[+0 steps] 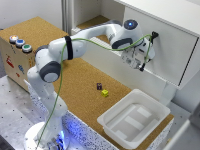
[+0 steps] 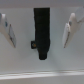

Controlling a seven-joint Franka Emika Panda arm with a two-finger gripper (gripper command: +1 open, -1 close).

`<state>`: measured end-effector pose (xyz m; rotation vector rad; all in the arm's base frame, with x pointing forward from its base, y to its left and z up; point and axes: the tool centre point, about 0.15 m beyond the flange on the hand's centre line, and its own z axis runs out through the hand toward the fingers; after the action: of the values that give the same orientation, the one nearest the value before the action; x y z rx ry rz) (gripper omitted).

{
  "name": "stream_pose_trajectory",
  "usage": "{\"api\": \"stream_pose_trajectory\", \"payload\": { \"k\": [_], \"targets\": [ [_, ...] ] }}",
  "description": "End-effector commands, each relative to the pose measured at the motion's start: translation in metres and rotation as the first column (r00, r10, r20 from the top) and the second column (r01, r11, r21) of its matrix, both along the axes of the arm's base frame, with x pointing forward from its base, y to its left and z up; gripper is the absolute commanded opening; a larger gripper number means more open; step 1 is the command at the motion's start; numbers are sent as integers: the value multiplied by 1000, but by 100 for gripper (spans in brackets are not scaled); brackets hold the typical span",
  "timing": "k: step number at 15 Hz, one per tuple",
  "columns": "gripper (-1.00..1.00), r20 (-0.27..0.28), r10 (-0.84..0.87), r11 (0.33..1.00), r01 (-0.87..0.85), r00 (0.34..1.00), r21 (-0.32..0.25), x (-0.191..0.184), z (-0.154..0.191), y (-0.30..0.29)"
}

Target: Slide the door all the way to the left

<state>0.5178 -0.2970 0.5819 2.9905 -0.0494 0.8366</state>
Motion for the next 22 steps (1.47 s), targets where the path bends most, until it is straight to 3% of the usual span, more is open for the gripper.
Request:
{"api": "stream_pose_trajectory", "payload": {
  "k": [1, 5, 6, 14, 19, 22],
  "targets": [
    [100, -138, 113, 984, -92, 984, 152, 51, 16, -29],
    [100, -135, 130, 982, -108, 982, 154, 54, 12, -23],
    [-100, -127, 124, 984, -106, 984, 145, 54, 11, -22],
    [-100, -102, 68, 996, -61, 992, 67, 46, 1, -11],
    [-100, -75, -7, 997, 2, 997, -75, 53, -13, 14],
    [-100, -58, -10, 996, 5, 998, -85, 59, -22, 41]
  ]
}}
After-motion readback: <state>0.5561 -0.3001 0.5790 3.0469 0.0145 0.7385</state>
